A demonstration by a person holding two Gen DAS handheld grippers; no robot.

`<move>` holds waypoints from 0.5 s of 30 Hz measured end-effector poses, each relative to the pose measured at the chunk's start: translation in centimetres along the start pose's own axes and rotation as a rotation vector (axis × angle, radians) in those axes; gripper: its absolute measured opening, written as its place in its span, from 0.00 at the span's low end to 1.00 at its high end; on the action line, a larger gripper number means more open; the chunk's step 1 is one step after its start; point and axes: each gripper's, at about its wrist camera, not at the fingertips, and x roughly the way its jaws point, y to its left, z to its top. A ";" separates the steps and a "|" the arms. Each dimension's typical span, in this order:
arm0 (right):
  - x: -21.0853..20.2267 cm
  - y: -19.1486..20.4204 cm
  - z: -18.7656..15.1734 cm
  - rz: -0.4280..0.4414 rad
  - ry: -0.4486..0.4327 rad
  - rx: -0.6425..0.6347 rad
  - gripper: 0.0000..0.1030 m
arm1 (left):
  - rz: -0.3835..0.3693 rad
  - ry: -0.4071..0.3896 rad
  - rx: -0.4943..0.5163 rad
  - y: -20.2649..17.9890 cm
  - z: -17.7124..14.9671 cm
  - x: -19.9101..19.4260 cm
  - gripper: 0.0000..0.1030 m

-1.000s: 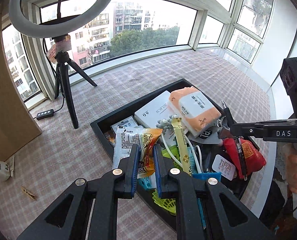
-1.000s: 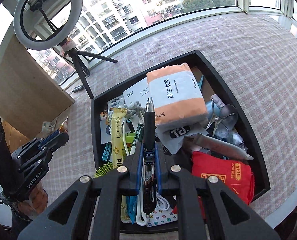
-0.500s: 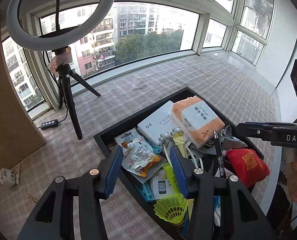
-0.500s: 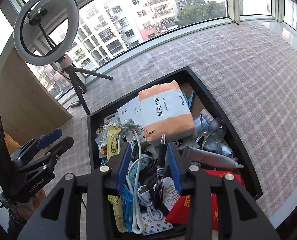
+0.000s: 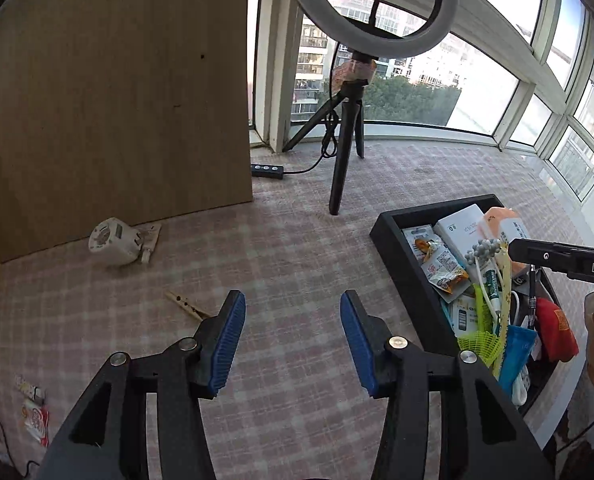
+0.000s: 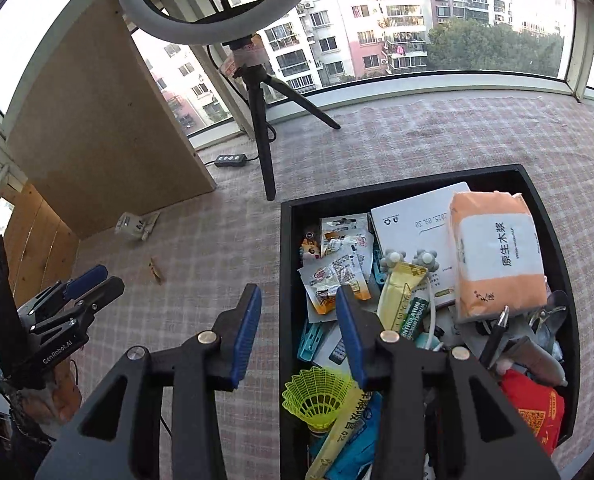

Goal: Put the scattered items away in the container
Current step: 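Carry the pen and sachet to the black tray and release both, then grasp the wooden clothespin with the right gripper while the left grasps the white patterned lighter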

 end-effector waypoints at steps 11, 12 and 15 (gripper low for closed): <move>7.3 11.6 1.3 0.089 0.115 -0.259 0.37 | 0.274 0.092 -0.393 17.9 -5.4 -1.7 0.46; 8.0 12.5 1.3 0.094 0.127 -0.282 0.37 | 0.307 0.109 -0.431 19.2 -5.9 -1.8 0.46; 10.0 15.1 1.1 0.091 0.155 -0.354 0.37 | 0.361 0.139 -0.525 22.6 -7.4 -2.1 0.46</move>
